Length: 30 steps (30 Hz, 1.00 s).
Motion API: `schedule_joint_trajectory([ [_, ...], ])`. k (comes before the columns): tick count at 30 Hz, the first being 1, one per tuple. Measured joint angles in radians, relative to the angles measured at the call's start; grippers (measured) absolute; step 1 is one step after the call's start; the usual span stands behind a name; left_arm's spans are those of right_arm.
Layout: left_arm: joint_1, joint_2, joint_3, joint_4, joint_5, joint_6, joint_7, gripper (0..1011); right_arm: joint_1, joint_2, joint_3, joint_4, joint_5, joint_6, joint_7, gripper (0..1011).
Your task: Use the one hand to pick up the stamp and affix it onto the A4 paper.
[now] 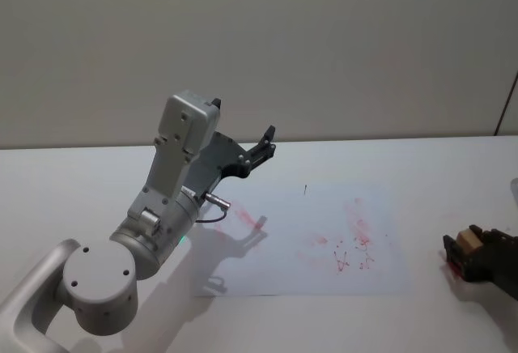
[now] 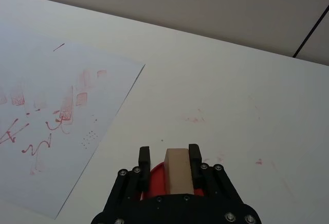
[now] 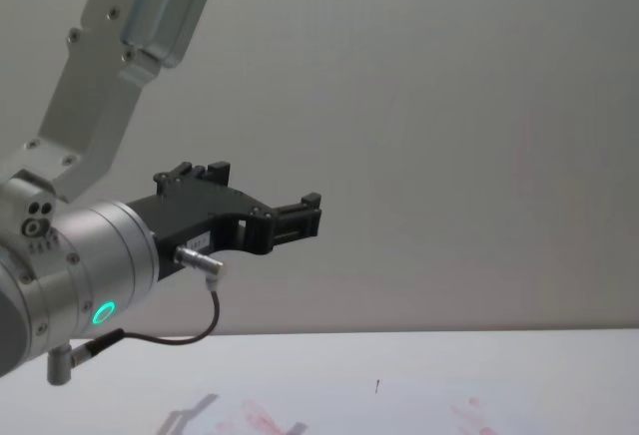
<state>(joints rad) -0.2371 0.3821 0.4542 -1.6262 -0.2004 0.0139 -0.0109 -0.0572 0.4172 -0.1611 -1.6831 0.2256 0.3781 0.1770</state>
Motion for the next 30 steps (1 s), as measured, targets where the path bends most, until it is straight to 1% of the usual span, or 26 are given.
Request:
schedule_joint_trajectory([
  [2,0.000,0.000,0.000,0.000,0.000,0.000,0.000,1001,0.001,0.000,0.000,0.001,-0.001,0.000,0.000,465],
  [3,0.000,0.000,0.000,0.000,0.000,0.000,0.000,1001,0.001,-0.001,0.000,0.001,-0.001,0.000,0.001,526],
  [5,0.000,0.000,0.000,0.000,0.000,0.000,0.000,1001,0.001,-0.001,-0.001,0.002,-0.002,0.001,0.001,567],
  [6,0.000,0.000,0.000,0.000,0.000,0.000,0.000,1001,0.002,-0.001,-0.001,0.002,-0.002,0.001,0.001,624],
  [9,0.000,0.000,0.000,0.000,0.000,0.000,0.000,1001,0.002,-0.002,-0.001,0.003,-0.003,0.001,0.001,683],
  [10,0.000,0.000,0.000,0.000,0.000,0.000,0.000,1001,0.003,-0.002,-0.001,0.004,-0.003,0.001,0.002,738],
  [13,0.000,0.000,0.000,0.000,0.000,0.000,0.000,1001,0.003,-0.002,-0.001,0.004,-0.004,0.001,0.002,838],
  [19,0.000,0.000,0.000,0.000,0.000,0.000,0.000,1001,0.003,-0.002,-0.002,0.005,-0.004,0.001,0.003,982],
  [20,0.000,0.000,0.000,0.000,0.000,0.000,0.000,1001,0.004,-0.002,-0.002,0.005,-0.004,0.001,0.003,1001],
  [30,0.000,0.000,0.000,0.000,0.000,0.000,0.000,1001,0.004,-0.003,-0.002,0.006,-0.005,0.001,0.003,1001],
])
